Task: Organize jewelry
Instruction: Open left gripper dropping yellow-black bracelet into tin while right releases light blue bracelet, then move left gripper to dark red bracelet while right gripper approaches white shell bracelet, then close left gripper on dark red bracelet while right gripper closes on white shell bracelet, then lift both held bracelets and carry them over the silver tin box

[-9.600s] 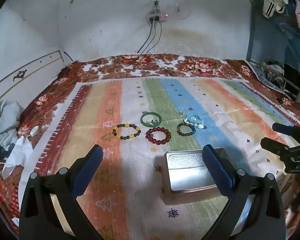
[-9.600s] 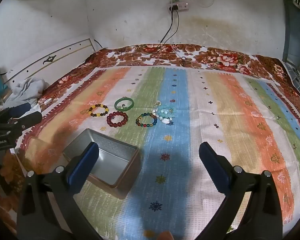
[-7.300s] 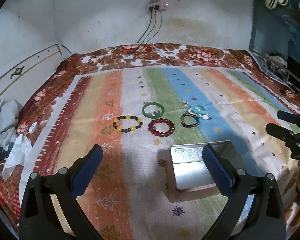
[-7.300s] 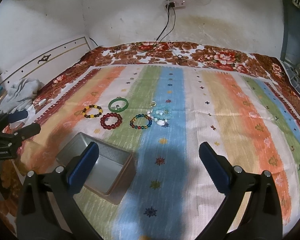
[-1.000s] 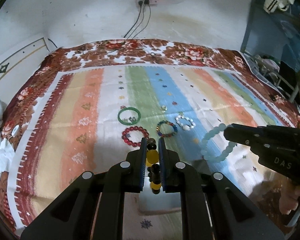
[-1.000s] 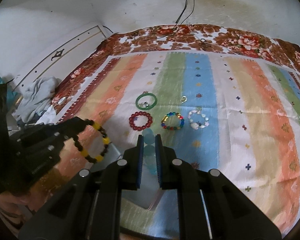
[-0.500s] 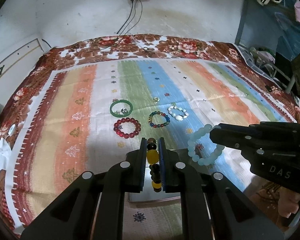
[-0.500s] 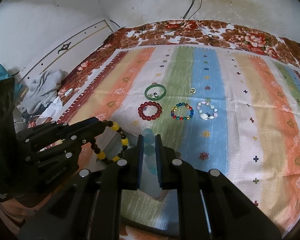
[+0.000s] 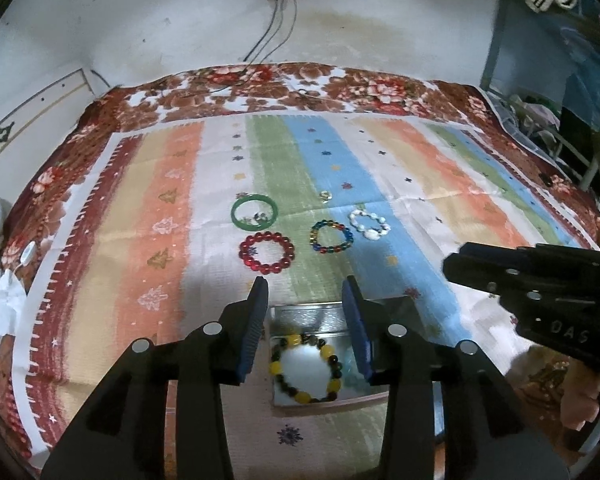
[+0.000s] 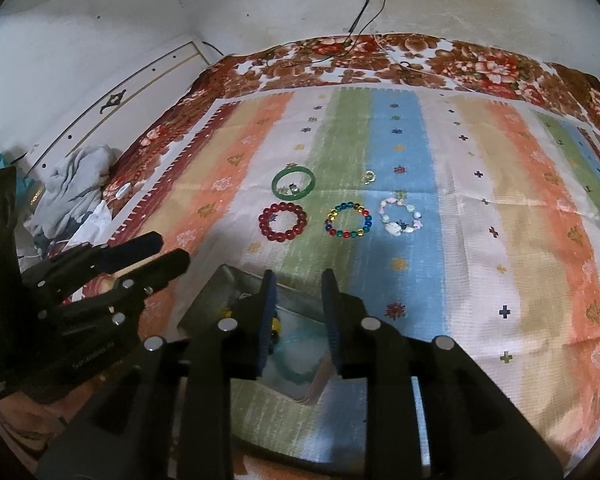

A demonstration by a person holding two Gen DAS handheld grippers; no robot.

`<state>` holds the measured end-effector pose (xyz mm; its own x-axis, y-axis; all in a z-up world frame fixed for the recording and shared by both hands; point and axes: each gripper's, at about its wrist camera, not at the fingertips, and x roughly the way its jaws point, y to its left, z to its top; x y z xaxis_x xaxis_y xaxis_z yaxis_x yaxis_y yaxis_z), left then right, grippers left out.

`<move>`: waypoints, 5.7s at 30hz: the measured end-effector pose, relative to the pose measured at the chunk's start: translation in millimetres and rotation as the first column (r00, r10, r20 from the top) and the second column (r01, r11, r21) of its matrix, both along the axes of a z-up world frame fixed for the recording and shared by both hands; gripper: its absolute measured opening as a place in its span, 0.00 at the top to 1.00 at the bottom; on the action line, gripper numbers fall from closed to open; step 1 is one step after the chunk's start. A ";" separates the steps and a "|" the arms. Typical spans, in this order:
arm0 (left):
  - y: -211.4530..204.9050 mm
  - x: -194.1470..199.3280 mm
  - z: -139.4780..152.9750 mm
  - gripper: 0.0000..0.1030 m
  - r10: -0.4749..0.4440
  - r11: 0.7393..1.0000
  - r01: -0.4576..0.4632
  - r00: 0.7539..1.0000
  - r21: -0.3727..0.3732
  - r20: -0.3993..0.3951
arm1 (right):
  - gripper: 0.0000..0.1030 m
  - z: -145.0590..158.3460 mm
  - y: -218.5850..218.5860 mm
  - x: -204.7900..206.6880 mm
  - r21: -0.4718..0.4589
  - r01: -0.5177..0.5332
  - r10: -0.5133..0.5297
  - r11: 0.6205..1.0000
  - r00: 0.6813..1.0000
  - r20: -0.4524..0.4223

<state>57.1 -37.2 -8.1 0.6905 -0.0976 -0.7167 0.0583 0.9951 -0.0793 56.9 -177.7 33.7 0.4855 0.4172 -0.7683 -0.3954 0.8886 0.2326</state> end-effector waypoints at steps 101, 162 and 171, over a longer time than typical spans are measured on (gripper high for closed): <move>63.1 183.3 -132.2 0.88 0.045 0.998 -0.024 0.902 0.055 -0.429 | 0.85 -149.9 -54.6 207.3 -0.214 0.211 -0.272 0.954 0.910 -0.314; 34.2 69.9 9.0 0.88 -0.075 0.985 0.062 0.994 -0.160 -0.077 | 0.85 8.5 18.0 46.7 -0.028 -0.026 0.027 0.999 0.999 0.021; 21.5 38.3 17.1 0.88 -0.106 0.981 0.097 0.993 -0.166 -0.044 | 0.85 12.6 19.6 15.8 0.007 -0.050 0.050 0.999 0.999 0.017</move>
<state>95.4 -15.7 9.0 0.6331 -0.2838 -0.7202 0.1499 0.9577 -0.2457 72.7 -158.1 46.3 0.4766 0.4468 -0.7571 -0.4435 0.8658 0.2317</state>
